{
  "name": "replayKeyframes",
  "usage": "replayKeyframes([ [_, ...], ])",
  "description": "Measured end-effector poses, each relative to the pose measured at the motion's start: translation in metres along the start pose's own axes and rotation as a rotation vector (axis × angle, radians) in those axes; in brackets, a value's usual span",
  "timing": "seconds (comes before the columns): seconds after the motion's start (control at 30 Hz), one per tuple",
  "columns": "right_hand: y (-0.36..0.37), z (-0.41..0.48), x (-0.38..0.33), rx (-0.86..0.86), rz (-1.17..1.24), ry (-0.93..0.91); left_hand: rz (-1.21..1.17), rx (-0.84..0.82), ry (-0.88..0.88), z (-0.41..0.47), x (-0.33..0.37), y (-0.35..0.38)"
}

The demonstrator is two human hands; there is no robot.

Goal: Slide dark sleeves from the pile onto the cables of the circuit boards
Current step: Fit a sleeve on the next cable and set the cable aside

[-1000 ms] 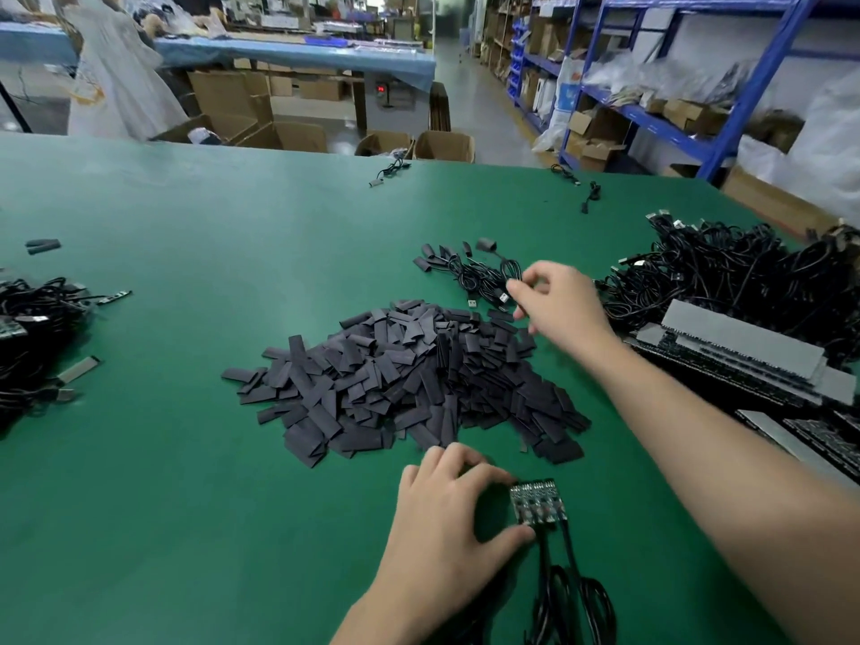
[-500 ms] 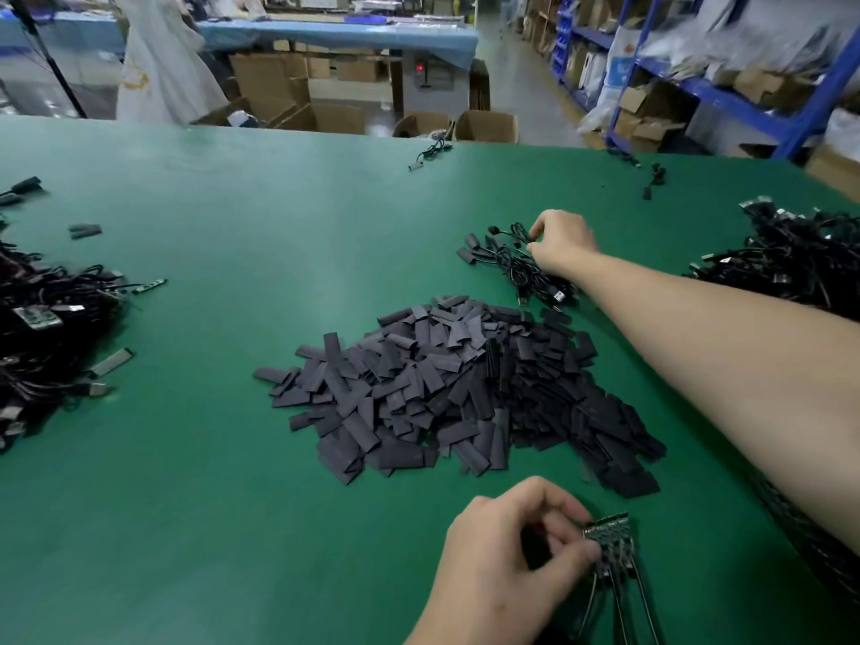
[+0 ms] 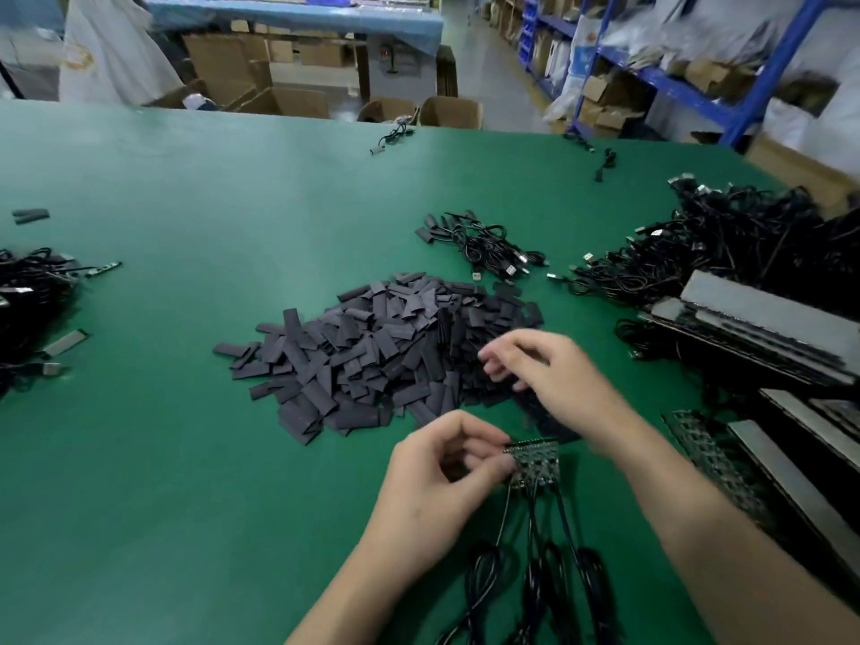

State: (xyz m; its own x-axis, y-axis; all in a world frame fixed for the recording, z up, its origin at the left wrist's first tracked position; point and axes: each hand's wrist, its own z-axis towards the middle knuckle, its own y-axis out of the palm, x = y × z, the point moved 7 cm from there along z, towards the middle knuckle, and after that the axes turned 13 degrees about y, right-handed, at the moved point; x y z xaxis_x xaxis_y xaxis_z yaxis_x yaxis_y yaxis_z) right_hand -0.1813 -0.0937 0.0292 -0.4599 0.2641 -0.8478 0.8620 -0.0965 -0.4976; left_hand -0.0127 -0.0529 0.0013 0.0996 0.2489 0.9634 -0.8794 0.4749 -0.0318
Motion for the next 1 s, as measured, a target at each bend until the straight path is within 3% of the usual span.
replayKeyframes([
  [0.07, 0.007, -0.040, 0.020, -0.059, 0.109, 0.028, -0.027, 0.017, 0.011, 0.000, 0.002, -0.001],
  [0.2, 0.003, -0.076, 0.038, 0.024, 0.199, 0.030, -0.049, 0.044, 0.033, -0.002, 0.005, -0.003],
  [0.4, 0.000, -0.085, 0.034, 0.066, 0.164, -0.075, -0.059, 0.089, 0.042, -0.007, 0.009, -0.008],
  [0.63, 0.002, -0.069, 0.044, 0.096, 0.425, -0.021, -0.102, 0.060, 0.023, -0.006, 0.010, -0.009],
  [0.77, -0.013, -0.073, 0.038, 0.130, 0.575, -0.115, -0.136, 0.048, 0.023, -0.006, 0.012, -0.009],
  [0.87, -0.041, -0.086, 0.046, 0.210, 0.390, -0.062, -0.182, 0.033, 0.023, -0.006, 0.015, -0.010],
  [1.0, -0.029, -0.086, 0.056, 0.052, -0.109, 0.124, -0.202, 0.016, 0.003, -0.006, 0.014, -0.011],
])
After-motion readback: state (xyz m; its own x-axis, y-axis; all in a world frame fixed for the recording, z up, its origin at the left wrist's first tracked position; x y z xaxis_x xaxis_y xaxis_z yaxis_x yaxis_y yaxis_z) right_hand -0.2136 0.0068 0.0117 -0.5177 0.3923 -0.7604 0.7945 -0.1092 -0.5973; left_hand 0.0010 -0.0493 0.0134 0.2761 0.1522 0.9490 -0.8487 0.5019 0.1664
